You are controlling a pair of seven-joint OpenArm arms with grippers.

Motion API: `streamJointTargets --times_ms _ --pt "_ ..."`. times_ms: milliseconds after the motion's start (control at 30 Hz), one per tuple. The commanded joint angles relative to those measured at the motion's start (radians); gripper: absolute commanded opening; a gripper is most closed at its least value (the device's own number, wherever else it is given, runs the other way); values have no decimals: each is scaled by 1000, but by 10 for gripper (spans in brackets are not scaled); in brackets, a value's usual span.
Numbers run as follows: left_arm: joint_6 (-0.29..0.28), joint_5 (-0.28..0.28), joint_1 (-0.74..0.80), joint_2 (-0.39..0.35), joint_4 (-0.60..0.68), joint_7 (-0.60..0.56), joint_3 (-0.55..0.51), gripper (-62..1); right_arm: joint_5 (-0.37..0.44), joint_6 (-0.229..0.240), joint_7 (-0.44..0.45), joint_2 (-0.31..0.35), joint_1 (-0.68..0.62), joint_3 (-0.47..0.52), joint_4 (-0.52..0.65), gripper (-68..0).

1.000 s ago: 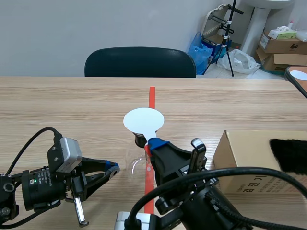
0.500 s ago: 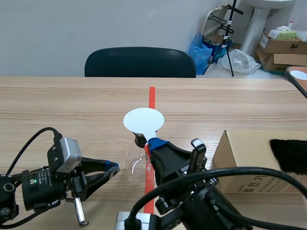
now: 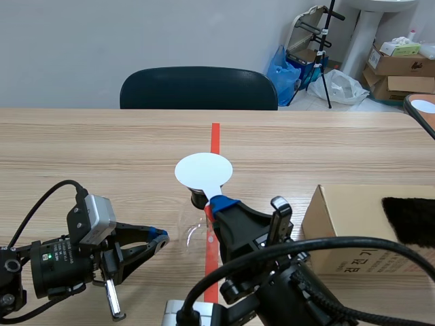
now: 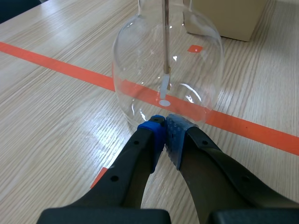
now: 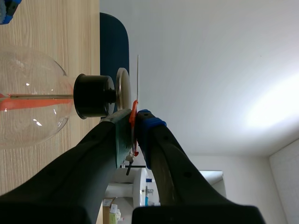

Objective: Do the electroscope experiment

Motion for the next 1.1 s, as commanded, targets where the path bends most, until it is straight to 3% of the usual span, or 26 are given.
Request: streamJointTargets --times_ms 0,833,1067 --pt "1 -13 0 0 9 -12 0 -578 -1 -11 0 5 12 2 18 -664" --pt "1 -13 0 0 9 -11 0 -578 -1 -11 -3 5 12 2 18 -664" --pt "1 -13 0 0 9 -11 0 -578 -1 -11 -98 5 12 2 18 -664"
